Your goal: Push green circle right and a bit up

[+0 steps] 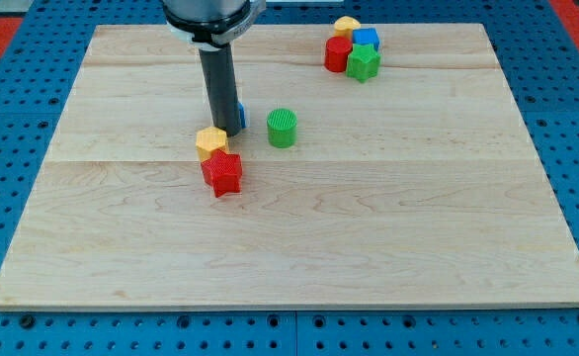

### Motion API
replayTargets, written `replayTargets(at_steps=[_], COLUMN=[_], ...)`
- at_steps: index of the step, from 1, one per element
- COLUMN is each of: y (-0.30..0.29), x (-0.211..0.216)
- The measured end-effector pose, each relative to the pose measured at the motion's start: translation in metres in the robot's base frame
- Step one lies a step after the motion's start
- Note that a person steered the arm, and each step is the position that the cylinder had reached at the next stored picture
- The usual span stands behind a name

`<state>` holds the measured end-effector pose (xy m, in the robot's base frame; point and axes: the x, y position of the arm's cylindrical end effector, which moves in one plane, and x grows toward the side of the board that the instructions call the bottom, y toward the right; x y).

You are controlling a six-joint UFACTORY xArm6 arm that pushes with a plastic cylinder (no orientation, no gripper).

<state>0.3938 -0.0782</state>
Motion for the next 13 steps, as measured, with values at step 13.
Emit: replayTargets(at_steps=[13], y=[0.207], x=[0.007])
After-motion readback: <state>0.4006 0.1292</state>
